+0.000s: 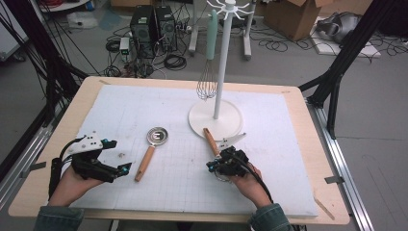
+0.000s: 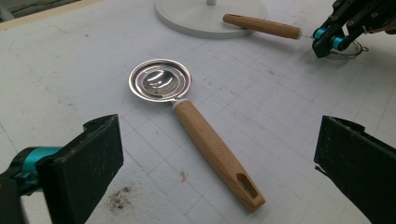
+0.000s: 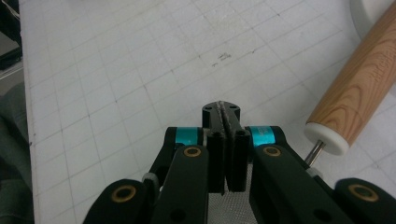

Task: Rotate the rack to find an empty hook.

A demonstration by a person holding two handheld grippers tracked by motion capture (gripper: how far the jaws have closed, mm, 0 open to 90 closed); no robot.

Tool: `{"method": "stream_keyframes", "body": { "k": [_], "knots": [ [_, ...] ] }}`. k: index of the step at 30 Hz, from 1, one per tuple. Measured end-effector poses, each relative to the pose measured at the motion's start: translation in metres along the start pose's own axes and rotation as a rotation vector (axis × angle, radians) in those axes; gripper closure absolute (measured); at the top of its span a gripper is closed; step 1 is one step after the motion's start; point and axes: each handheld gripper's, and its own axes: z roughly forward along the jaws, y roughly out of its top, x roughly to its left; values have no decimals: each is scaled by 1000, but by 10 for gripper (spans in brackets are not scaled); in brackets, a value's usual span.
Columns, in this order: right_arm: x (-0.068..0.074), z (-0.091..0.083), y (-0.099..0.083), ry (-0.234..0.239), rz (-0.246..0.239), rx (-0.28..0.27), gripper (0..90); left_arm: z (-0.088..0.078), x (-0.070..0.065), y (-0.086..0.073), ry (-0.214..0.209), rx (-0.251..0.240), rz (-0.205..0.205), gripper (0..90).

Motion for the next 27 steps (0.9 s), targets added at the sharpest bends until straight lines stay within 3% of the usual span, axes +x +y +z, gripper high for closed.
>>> {"method": "stream_keyframes", "body": {
  "k": [27],
  "knots": [
    [3,-21,-25,-9,25,9,892,-1,0,0,3,-1,-1,18]
  ]
}}
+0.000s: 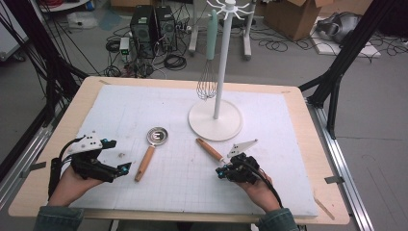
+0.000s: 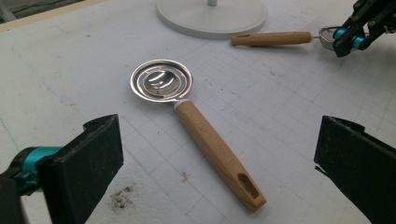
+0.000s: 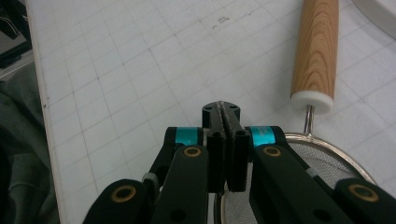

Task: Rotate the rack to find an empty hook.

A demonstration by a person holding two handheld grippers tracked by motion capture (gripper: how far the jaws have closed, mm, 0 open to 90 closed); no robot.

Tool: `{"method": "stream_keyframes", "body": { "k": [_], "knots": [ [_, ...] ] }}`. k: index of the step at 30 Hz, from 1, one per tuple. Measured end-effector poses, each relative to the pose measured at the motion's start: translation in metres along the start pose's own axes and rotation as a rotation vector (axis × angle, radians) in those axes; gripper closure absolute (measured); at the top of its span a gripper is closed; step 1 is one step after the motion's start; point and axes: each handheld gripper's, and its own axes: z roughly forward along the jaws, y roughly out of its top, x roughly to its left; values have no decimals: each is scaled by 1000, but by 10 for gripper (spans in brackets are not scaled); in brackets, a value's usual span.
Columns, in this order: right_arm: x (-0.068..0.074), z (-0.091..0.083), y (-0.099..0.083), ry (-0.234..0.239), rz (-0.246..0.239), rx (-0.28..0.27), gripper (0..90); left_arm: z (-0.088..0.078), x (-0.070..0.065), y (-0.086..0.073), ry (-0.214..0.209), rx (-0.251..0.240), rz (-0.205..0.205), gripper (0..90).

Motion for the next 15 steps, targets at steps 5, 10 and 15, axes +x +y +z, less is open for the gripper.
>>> {"method": "stream_keyframes", "body": {
  "k": [5,10,15],
  "knots": [
    [-1,-4,-4,-7,-1,3,892,0,0,0,-1,0,-1,17],
    [-3,-8,-9,-9,17,7,892,1,0,0,-1,1,-1,17],
    [-4,-8,-8,-9,13,9,892,1,1,0,-2,6,4,18]
  ]
}}
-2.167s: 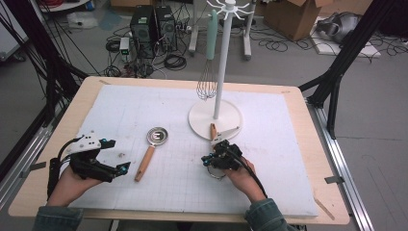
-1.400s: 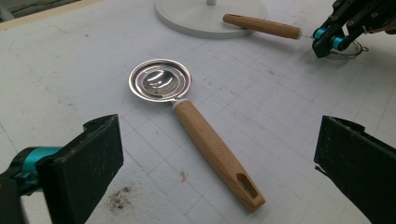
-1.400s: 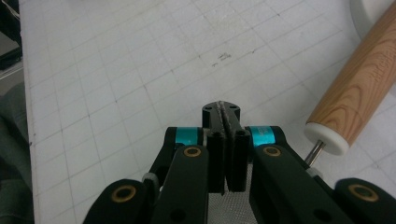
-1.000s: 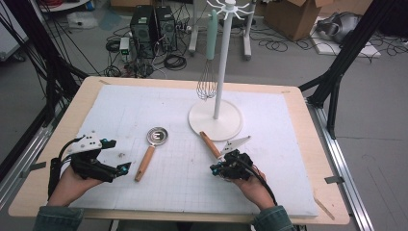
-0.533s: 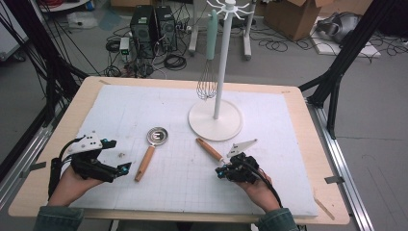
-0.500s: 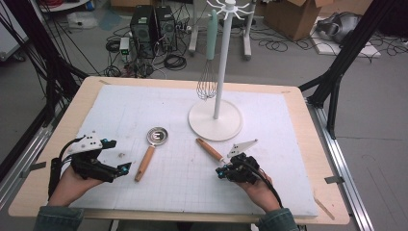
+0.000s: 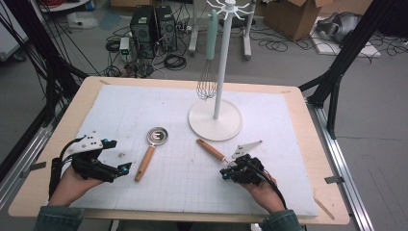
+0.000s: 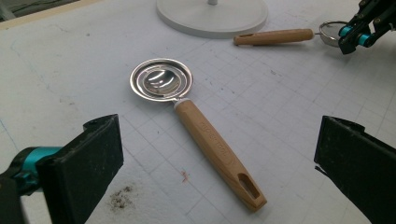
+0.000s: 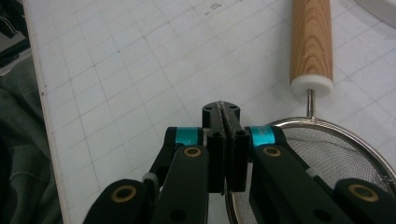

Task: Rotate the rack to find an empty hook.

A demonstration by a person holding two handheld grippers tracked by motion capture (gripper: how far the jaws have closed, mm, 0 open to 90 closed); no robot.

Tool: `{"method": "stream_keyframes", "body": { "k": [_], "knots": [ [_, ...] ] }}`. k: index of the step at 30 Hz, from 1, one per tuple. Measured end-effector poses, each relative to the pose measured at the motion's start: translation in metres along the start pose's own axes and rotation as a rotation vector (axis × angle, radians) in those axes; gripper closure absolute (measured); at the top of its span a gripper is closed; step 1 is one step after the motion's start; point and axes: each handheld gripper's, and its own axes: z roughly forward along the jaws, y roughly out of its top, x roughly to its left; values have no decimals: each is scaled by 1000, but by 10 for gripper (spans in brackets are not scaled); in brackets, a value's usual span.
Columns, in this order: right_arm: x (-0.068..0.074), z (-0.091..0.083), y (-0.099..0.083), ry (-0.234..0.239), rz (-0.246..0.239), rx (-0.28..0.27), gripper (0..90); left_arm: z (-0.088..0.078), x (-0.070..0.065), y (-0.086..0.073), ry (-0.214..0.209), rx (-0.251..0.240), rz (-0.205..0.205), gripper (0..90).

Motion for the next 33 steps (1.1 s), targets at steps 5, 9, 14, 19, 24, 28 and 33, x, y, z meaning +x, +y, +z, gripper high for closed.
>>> {"method": "stream_keyframes", "body": {
  "k": [5,9,14,19,24,28,33],
  "knots": [
    [0,-1,2,9,-2,-18,853,0,1,0,0,-2,-2,18],
    [2,-4,8,13,-10,-51,828,-1,2,0,0,-7,-6,18],
    [1,-9,16,34,-20,-91,776,-2,3,-1,-2,-9,-8,18],
    [-2,-12,24,14,-20,-113,714,-3,3,-1,1,-10,-10,17],
    [-6,-15,28,-2,-9,-122,651,-4,4,-1,4,-14,-12,18],
    [-10,-17,31,-12,1,-126,603,-4,4,-1,6,-16,-10,17],
    [-14,-21,36,-26,5,-132,532,-4,4,-1,5,-16,-14,18]
  ]
}}
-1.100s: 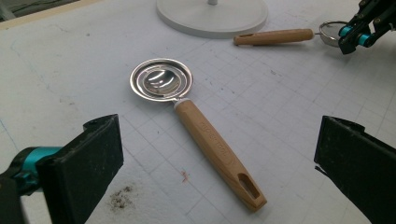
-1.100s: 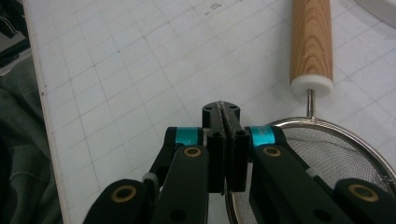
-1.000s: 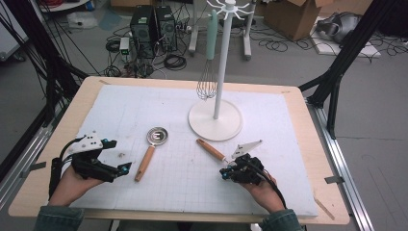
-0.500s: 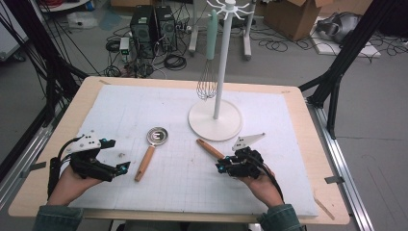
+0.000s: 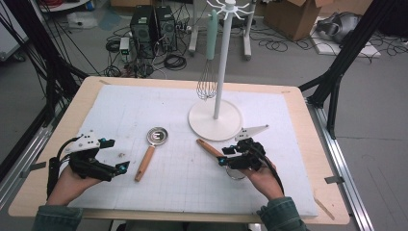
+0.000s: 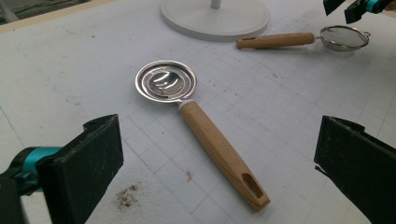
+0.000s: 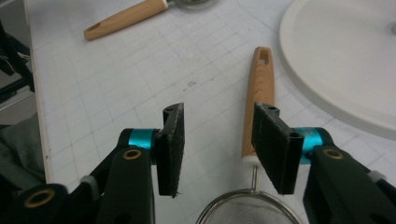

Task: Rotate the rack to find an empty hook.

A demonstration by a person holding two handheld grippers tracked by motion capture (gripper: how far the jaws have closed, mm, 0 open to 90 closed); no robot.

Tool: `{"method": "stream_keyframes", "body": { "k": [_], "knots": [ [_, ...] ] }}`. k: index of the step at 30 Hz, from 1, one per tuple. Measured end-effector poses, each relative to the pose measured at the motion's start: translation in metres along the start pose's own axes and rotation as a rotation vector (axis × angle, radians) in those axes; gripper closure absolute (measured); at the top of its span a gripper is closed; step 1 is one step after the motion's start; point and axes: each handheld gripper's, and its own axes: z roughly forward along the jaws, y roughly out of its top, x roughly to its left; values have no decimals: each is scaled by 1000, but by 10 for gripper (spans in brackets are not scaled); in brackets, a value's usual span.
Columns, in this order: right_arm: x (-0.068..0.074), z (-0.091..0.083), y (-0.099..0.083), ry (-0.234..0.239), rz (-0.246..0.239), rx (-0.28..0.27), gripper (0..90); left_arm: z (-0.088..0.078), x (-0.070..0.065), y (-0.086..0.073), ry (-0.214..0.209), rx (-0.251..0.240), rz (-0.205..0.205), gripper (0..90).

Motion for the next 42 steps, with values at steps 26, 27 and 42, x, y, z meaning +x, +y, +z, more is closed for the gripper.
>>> {"method": "stream_keyframes", "body": {
  "k": [26,27,42],
  "knots": [
    [-15,16,24,-28,15,33,382,-3,1,1,3,-10,-1,17],
    [-16,17,24,-29,14,40,379,-3,1,1,5,-12,1,18],
    [-26,33,18,-26,32,96,408,-6,3,1,8,-18,-3,17]
  ]
}}
